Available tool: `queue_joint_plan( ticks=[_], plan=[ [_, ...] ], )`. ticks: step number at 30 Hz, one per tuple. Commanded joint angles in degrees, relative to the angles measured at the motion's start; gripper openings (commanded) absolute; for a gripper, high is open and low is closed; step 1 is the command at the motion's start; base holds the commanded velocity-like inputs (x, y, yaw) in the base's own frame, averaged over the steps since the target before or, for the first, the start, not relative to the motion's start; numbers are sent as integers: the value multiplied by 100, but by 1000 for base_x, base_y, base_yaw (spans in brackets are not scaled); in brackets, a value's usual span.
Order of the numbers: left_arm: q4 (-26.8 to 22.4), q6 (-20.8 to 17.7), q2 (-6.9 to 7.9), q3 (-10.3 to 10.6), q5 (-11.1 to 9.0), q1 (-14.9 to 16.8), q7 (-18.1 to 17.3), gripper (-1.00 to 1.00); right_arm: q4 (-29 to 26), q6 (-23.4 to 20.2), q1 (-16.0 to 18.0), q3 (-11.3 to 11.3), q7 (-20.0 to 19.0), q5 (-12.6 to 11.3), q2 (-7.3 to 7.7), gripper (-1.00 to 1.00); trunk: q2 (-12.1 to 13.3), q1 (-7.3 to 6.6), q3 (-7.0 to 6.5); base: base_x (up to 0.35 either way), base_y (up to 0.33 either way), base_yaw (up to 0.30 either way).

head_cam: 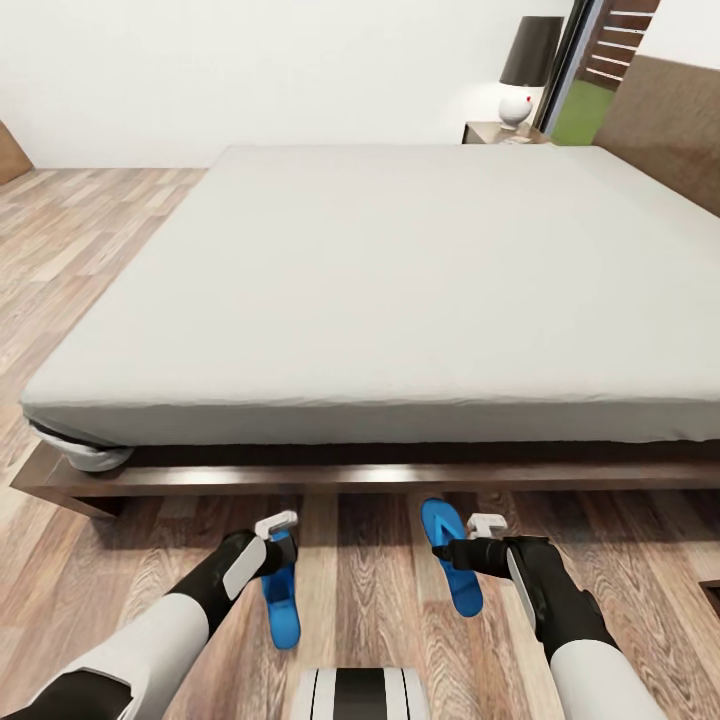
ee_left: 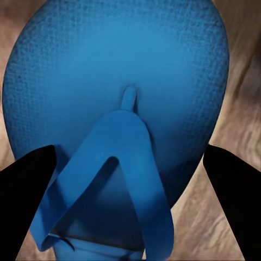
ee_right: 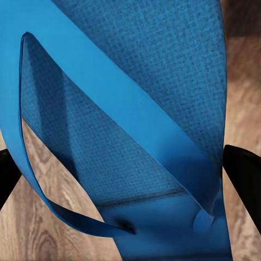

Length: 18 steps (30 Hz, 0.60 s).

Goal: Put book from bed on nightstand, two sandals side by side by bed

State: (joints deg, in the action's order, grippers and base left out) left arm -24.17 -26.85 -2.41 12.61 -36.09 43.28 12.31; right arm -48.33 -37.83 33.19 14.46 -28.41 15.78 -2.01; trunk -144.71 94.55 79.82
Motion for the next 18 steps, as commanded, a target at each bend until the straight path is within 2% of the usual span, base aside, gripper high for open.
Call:
queue_joint_plan(
  ticks=[1, 8, 18],
  plan=[
    [-15, -23, 3, 39, -62, -3, 52, -100, -9, -22, 3, 30, -47, 48, -7, -100, -2, -1, 4, 0, 0, 6],
    [-55, -313, -90, -7, -80, -17, 85, -100, -10, -22, 3, 65, -48, 48, -3, -100, -2, -1, 4, 0, 0, 2],
    [-70, -520, -115, -9, -37, 54, 130, -100, -4, -45, -12, 148, -63, 44, -16, -100, -15, 25, 226, 0, 0, 0]
  ],
)
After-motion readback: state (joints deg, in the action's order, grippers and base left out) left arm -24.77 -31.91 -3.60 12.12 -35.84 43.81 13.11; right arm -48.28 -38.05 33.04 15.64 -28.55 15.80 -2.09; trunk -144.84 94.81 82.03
